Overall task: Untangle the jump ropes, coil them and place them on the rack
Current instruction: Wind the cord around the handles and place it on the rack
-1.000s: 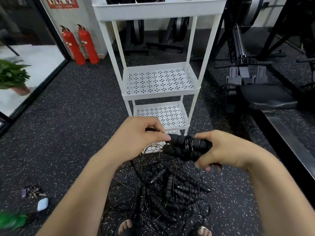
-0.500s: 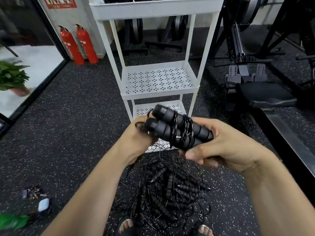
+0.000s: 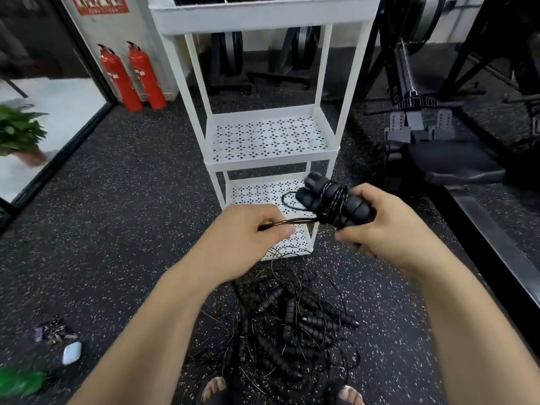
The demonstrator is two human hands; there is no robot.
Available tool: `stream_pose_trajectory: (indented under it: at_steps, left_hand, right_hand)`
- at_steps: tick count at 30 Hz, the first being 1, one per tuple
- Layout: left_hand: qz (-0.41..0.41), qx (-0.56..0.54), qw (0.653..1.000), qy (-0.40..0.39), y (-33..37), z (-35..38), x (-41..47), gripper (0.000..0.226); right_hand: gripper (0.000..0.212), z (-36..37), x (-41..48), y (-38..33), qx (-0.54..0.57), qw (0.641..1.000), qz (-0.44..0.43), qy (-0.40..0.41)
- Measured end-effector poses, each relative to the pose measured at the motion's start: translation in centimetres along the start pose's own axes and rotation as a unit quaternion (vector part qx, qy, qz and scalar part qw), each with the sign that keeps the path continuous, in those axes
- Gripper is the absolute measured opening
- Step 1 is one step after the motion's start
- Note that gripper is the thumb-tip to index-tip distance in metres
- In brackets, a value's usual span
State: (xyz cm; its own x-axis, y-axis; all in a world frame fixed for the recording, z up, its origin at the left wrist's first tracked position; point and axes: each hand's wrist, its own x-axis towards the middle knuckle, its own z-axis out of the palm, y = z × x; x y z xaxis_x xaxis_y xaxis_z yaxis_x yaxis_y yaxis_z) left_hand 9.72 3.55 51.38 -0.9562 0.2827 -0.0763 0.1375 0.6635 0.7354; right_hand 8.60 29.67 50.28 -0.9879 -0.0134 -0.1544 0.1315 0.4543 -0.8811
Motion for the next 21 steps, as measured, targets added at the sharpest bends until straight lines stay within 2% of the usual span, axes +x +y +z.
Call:
stream_pose_trajectory:
  at_steps: [3, 7, 11, 14, 18, 21]
  left_hand:
    - [0.01, -0.038, 0.999, 0.03, -0.5, -1.7, -0.3, 0.017]
    - [0.046, -0.063, 0.994, 0.076, -0.9, -2.1, -0.2, 0.013]
    - [0.034, -0.107, 0.991, 0.078, -1.1, -1.5, 0.3, 0.009]
    - [0.033, -0.16, 0.984, 0.071, -1.2, -1.4, 0.4, 0.01]
    - [0.029, -0.201, 0.978, 0.054, -1.4, -0.9, 0.8, 0.013]
    - [-0.019, -0.261, 0.965, 0.011, -1.0, -0.1, 0.8, 0.026]
  right_hand:
    - [0.044, -0.8, -0.1, 0.4, -0.079, 0.996, 0.023, -0.042]
    - [0.038, -0.7, -0.7, -0.2, -0.067, 0.978, 0.046, -0.193]
    - [0.033, -0.4, -1.5, -1.1, -0.056, 0.948, 0.045, -0.311]
    - [0.035, -0.5, -2.2, -1.8, -0.006, 0.922, 0.025, -0.385]
    - [0.043, -0.8, -2.6, -2.2, 0.094, 0.912, -0.024, -0.399]
    - [0.047, -0.7, -2.5, -2.4, 0.154, 0.915, -0.044, -0.37]
